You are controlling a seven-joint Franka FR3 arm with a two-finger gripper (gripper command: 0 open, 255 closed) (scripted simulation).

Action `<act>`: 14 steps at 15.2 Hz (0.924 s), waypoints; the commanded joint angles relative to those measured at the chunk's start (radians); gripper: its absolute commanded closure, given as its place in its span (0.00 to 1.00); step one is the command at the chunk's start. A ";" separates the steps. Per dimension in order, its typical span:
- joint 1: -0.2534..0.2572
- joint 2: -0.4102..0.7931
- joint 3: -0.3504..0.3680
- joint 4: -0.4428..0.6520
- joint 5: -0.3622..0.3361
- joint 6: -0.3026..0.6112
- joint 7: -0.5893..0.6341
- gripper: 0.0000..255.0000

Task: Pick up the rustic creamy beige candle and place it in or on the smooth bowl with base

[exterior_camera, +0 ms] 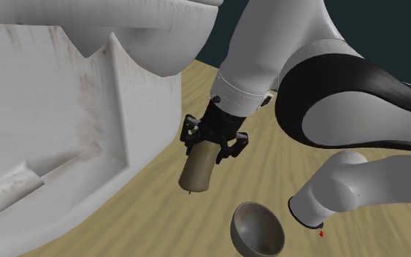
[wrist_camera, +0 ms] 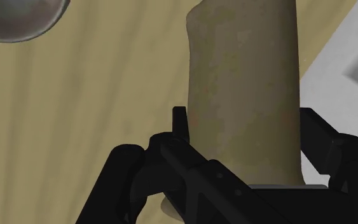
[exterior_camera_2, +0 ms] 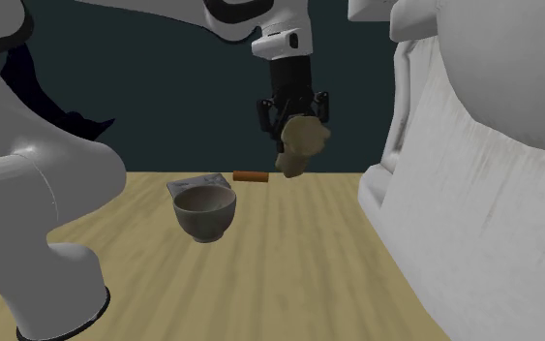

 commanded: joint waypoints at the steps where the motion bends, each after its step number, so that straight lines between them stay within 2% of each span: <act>1: 0.062 -0.088 -0.043 -0.052 0.024 -0.045 -0.002 1.00; 8: 0.244 -0.360 -0.138 -0.194 0.062 -0.208 0.035 1.00; 14: 0.384 -0.572 -0.187 -0.264 0.071 -0.374 0.105 1.00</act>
